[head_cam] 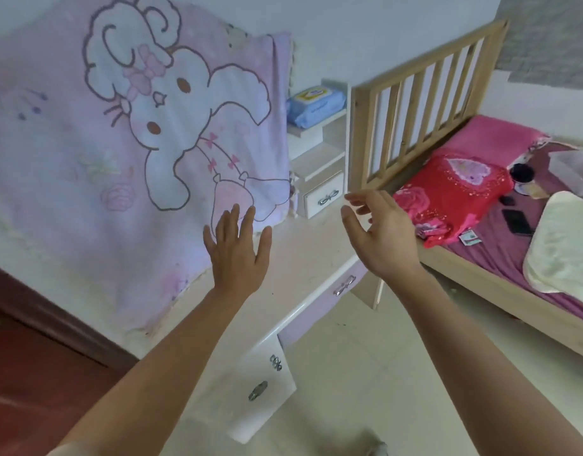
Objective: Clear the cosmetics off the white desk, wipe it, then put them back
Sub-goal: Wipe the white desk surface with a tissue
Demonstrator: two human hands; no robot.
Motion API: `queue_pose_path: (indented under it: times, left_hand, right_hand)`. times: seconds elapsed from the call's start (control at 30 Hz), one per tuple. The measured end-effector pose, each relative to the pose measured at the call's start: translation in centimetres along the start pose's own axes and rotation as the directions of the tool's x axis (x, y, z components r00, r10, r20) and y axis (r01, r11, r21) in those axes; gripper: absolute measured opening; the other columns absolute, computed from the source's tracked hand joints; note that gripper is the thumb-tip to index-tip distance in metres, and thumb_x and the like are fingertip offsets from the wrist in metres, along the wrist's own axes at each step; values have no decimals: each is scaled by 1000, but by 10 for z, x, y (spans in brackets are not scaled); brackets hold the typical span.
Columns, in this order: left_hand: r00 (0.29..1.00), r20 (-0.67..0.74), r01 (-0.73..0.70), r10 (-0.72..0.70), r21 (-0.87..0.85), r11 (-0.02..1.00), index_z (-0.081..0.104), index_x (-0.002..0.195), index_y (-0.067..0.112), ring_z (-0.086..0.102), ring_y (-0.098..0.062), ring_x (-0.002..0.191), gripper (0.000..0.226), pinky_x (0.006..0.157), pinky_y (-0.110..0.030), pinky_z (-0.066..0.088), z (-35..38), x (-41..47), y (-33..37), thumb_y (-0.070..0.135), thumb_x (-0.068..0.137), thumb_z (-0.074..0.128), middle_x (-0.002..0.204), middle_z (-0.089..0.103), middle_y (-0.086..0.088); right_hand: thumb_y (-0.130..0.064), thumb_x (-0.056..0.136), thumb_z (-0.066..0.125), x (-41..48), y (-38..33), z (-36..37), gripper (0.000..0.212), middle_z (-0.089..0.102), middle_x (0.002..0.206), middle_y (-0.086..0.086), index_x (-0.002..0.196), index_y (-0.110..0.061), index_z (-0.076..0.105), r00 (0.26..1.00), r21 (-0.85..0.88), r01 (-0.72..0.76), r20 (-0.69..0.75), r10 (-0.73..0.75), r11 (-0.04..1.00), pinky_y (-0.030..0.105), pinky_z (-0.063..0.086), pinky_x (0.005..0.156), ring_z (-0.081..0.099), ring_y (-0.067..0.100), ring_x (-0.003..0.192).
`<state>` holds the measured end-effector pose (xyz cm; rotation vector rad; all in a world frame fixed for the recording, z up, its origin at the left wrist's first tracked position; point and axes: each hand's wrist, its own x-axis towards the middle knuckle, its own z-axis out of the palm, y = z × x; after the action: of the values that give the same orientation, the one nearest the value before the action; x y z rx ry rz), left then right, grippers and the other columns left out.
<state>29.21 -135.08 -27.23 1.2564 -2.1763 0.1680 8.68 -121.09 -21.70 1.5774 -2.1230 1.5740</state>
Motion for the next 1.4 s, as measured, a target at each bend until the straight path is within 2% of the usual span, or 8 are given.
queue_pose_path:
  times: [0.3, 0.57, 0.7, 0.9, 1.0, 1.17, 1.27, 1.4]
  left_hand:
    - [998, 2, 67, -67, 27, 997, 49, 140, 20, 39, -31, 137, 58, 113, -57, 20, 77, 133, 60, 56, 99, 29, 149, 44, -12]
    - [996, -49, 78, -81, -64, 995, 47, 141, 15, 39, -30, 137, 60, 113, -55, 26, 187, 259, 72, 54, 97, 39, 148, 44, -12]
    - [993, -75, 81, -93, -145, 986, 43, 143, 12, 38, -31, 137, 59, 110, -53, 30, 228, 337, 78, 50, 98, 39, 149, 42, -14]
    - [992, -83, 89, -99, -119, 989, 46, 138, 16, 38, -29, 134, 56, 103, -45, 33, 260, 423, 84, 51, 96, 39, 147, 44, -9]
    - [995, -54, 86, -88, -45, 995, 48, 136, 16, 41, -28, 134, 57, 99, -44, 33, 271, 436, 82, 53, 94, 40, 147, 45, -9]
    - [992, 6, 128, -129, 73, 989, 46, 140, 15, 44, -25, 129, 64, 99, -44, 30, 281, 434, 78, 58, 96, 32, 146, 46, -7]
    - [980, 25, 198, -199, 40, 979, 36, 147, 12, 33, -19, 137, 72, 106, -40, 23, 280, 433, 82, 62, 95, 29, 152, 39, -5]
    - [970, 60, 237, -237, 5, 972, 23, 153, 11, 23, -15, 141, 83, 110, -38, 19, 279, 431, 89, 69, 93, 20, 156, 31, -4]
  right_hand:
    - [-32, 95, 58, 163, 118, 31, 25, 65, 108, -4, 116, -19, 64, 987, -64, 2, 158, 8, 998, 30, 50, 75, 57, 5, 87]
    - [-32, 94, 59, 288, 200, 90, 25, 64, 110, -4, 116, -21, 64, 969, -115, 51, 246, -21, 992, 31, 50, 77, 53, 2, 85]
    - [-34, 94, 58, 366, 227, 117, 28, 63, 114, -6, 119, -23, 62, 949, -163, 84, 313, -29, 983, 37, 54, 79, 56, 2, 88]
    - [-30, 96, 58, 465, 243, 155, 31, 63, 119, -1, 124, -18, 63, 928, -123, 145, 362, -92, 982, 28, 50, 81, 57, 4, 91]
    - [-31, 94, 60, 491, 249, 174, 36, 61, 122, 1, 127, -18, 62, 903, -98, 234, 389, -180, 967, 34, 49, 89, 58, 15, 107]
    - [-45, 97, 54, 524, 261, 207, 53, 44, 148, -1, 143, -20, 48, 722, -6, 405, 615, -316, 914, 34, 33, 113, 40, 16, 135]
    - [-57, 97, 44, 542, 269, 213, 63, 31, 158, -4, 150, -23, 38, 592, 34, 493, 719, -364, 869, 26, 23, 114, 32, 15, 142]
    - [-64, 93, 35, 556, 273, 209, 75, 26, 160, 1, 153, -18, 31, 434, 74, 628, 793, -427, 775, 31, 24, 115, 27, 21, 144]
